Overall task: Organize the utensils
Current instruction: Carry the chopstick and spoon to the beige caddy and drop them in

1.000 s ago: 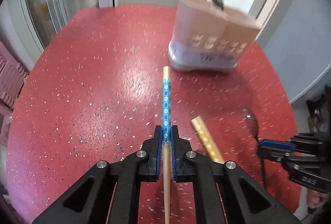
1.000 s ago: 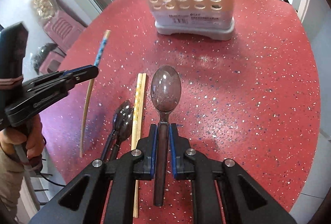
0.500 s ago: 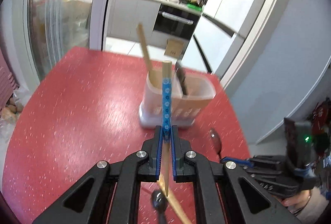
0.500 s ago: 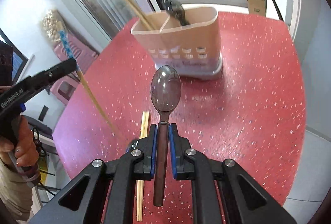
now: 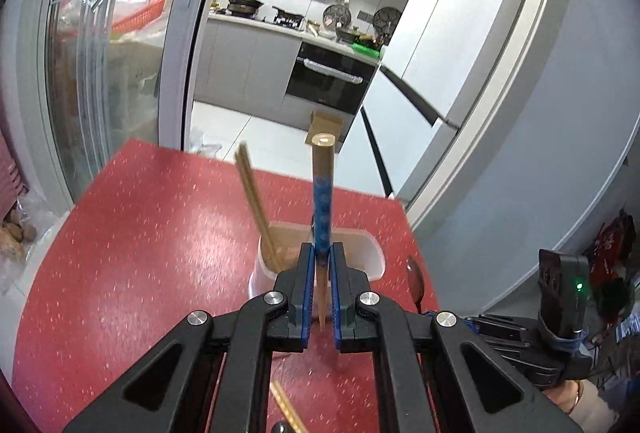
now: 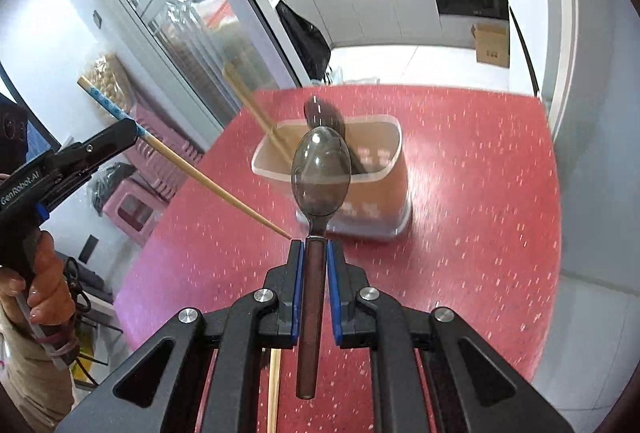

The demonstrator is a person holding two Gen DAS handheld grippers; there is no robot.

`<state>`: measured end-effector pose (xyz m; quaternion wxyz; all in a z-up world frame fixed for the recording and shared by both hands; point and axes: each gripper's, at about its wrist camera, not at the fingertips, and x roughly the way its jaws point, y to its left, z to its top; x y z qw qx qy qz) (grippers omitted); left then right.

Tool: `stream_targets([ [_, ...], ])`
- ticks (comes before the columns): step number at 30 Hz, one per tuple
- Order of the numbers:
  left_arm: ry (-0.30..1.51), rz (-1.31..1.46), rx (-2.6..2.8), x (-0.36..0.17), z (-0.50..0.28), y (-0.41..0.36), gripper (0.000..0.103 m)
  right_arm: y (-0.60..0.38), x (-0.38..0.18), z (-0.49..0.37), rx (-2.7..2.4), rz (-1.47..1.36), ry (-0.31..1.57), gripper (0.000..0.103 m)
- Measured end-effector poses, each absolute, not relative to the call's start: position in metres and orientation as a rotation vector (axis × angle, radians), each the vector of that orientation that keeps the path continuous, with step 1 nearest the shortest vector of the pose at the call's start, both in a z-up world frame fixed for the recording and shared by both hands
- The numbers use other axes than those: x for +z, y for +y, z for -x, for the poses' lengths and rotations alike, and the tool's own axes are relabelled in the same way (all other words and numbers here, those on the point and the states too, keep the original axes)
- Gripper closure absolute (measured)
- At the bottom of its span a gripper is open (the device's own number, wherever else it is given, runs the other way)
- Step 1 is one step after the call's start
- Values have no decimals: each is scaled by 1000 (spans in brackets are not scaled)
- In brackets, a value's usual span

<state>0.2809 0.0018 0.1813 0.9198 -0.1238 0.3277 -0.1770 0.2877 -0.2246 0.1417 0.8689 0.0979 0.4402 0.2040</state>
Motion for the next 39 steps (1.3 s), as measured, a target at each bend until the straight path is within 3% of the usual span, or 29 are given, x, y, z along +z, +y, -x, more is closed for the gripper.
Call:
stream_targets([
  [13,614,200,-335,215,-316,-7,68,-223,170,-337,409,-195,837,91],
  [27,699,214,-313,166,-369,-14,68,-198,164,-394,358,-116,626,91],
  [39,746,162,-273,118,-381,-30,68,-170,112,-395,281,133,506,91],
])
